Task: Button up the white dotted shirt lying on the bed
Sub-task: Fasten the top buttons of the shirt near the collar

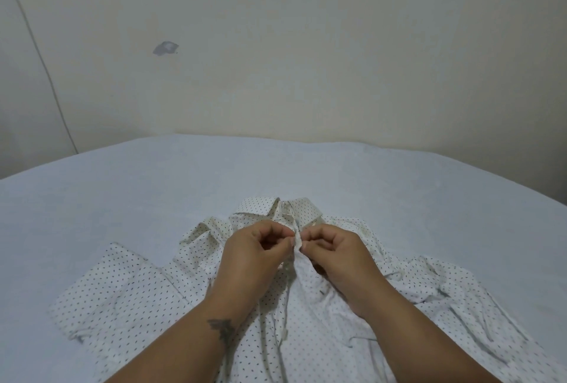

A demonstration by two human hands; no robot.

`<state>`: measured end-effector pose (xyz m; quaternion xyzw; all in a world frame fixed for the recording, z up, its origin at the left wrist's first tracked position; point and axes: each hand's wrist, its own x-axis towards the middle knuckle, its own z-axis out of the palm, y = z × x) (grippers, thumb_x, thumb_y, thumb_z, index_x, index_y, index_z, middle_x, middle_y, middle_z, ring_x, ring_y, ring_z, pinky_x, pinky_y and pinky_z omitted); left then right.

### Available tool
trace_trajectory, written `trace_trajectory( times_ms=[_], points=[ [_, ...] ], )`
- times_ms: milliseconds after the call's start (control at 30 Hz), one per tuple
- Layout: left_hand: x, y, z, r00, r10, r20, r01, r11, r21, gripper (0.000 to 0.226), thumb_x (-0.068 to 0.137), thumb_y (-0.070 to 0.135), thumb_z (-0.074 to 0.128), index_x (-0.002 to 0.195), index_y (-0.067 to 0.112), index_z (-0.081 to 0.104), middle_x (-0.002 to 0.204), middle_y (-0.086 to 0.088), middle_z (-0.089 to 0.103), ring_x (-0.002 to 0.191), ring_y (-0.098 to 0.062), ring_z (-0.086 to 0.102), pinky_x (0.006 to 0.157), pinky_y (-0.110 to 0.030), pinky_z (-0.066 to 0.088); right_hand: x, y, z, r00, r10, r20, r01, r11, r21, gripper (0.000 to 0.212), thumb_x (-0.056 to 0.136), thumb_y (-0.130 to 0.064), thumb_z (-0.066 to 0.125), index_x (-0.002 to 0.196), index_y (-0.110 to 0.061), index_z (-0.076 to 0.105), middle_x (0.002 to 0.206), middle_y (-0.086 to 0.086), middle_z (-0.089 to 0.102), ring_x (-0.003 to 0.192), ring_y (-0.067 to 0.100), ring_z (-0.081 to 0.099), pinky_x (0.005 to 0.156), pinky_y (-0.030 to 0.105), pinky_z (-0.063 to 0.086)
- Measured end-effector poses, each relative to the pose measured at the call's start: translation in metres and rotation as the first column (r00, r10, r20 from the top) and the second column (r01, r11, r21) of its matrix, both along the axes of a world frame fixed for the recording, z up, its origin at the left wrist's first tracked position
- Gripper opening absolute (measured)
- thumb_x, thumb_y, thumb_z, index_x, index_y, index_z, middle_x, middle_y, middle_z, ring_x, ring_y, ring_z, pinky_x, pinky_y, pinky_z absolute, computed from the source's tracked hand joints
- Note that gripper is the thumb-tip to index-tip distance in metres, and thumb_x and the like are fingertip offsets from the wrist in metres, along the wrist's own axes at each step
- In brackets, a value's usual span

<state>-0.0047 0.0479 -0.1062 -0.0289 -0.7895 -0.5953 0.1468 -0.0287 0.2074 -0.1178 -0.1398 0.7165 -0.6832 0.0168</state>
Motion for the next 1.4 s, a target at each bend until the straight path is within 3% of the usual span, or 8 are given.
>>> trace_trajectory(
  times_ms=[167, 300, 433, 633, 800, 933, 1100, 1400],
  points=[
    [0.002, 0.001, -0.001, 1.0, -0.012, -0.023, 0.011, 0.998, -0.062, 0.014, 0.083, 0.019, 0.072, 0.075, 0.031, 0.074, 0.069, 0.013, 0.073, 0.058, 0.003, 0.066, 0.051, -0.006, 0.045, -0.002, -0.002, -0.003, 1.0, -0.016, -0.023, 0.016, 0.999, 0.034, 0.007, 0.081, -0.013, 0.076, 0.078, -0.018, 0.072, 0.052, -0.006, 0.056, 0.048, 0.006, 0.048, 0.049, 0.019, 0.044],
    [0.006, 0.005, 0.001, 0.997, -0.012, -0.074, 0.002, 0.991, -0.134, 0.005, 0.082, 0.032, 0.066, 0.083, 0.034, 0.07, 0.074, 0.02, 0.072, 0.067, 0.005, 0.066, 0.055, -0.006, 0.047, 0.0, -0.003, -0.004, 0.991, -0.089, -0.099, 0.099, 0.99, 0.1, 0.007, 0.077, -0.029, 0.074, 0.079, -0.024, 0.069, 0.055, -0.01, 0.055, 0.051, 0.006, 0.047, 0.052, 0.022, 0.044],
    [0.009, 0.009, 0.002, 0.992, 0.026, -0.12, -0.056, 0.967, -0.249, 0.011, 0.078, 0.042, 0.066, 0.086, 0.038, 0.06, 0.081, 0.025, 0.066, 0.071, 0.003, 0.065, 0.062, -0.023, 0.057, 0.003, -0.005, -0.004, 0.961, -0.159, -0.225, 0.214, 0.946, 0.245, 0.005, 0.078, -0.027, 0.07, 0.08, -0.03, 0.067, 0.062, -0.005, 0.065, 0.053, 0.007, 0.055, 0.06, 0.037, 0.056],
    [0.007, 0.01, 0.002, 0.986, 0.091, -0.143, -0.13, 0.948, -0.292, 0.011, 0.079, 0.032, 0.066, 0.078, 0.034, 0.055, 0.072, 0.014, 0.067, 0.065, -0.002, 0.064, 0.061, -0.037, 0.058, 0.011, -0.009, -0.002, 0.873, -0.14, -0.467, 0.351, 0.845, 0.403, 0.008, 0.082, -0.029, 0.07, 0.081, -0.029, 0.063, 0.068, -0.011, 0.064, 0.061, 0.007, 0.061, 0.057, 0.03, 0.056],
    [0.004, 0.008, -0.001, 0.982, 0.117, -0.149, -0.158, 0.938, -0.309, 0.015, 0.081, 0.027, 0.065, 0.073, 0.031, 0.053, 0.065, 0.015, 0.065, 0.056, -0.001, 0.058, 0.051, -0.026, 0.05, 0.015, -0.011, 0.002, 0.807, -0.114, -0.58, 0.439, 0.773, 0.458, 0.009, 0.084, -0.032, 0.067, 0.08, -0.029, 0.059, 0.067, -0.014, 0.061, 0.066, 0.006, 0.059, 0.055, 0.025, 0.052],
    [0.001, 0.006, -0.003, 0.991, 0.082, -0.103, -0.104, 0.969, -0.223, 0.017, 0.081, 0.025, 0.065, 0.075, 0.035, 0.053, 0.069, 0.02, 0.064, 0.055, 0.001, 0.057, 0.049, -0.015, 0.044, 0.016, -0.012, 0.003, 0.835, -0.128, -0.535, 0.408, 0.795, 0.448, 0.011, 0.086, -0.028, 0.067, 0.079, -0.027, 0.058, 0.068, -0.011, 0.06, 0.063, 0.009, 0.058, 0.056, 0.034, 0.055],
    [-0.001, 0.005, -0.006, 0.997, 0.037, -0.074, -0.044, 0.994, -0.097, 0.02, 0.081, 0.024, 0.068, 0.084, 0.035, 0.051, 0.075, 0.009, 0.066, 0.059, 0.003, 0.06, 0.052, -0.011, 0.046, 0.017, -0.013, 0.004, 0.828, -0.121, -0.547, 0.43, 0.764, 0.482, 0.01, 0.087, -0.029, 0.065, 0.081, -0.027, 0.057, 0.071, -0.012, 0.06, 0.065, 0.008, 0.058, 0.057, 0.035, 0.054],
    [-0.002, 0.005, -0.004, 0.996, 0.005, -0.087, -0.008, 1.0, -0.029, 0.019, 0.086, 0.018, 0.066, 0.087, 0.028, 0.05, 0.078, 0.004, 0.066, 0.058, 0.003, 0.06, 0.05, -0.007, 0.043, 0.02, -0.015, 0.006, 0.756, -0.064, -0.651, 0.522, 0.659, 0.541, 0.007, 0.092, -0.03, 0.059, 0.086, -0.029, 0.056, 0.074, -0.014, 0.056, 0.06, 0.009, 0.055, 0.054, 0.033, 0.051]
  ],
)
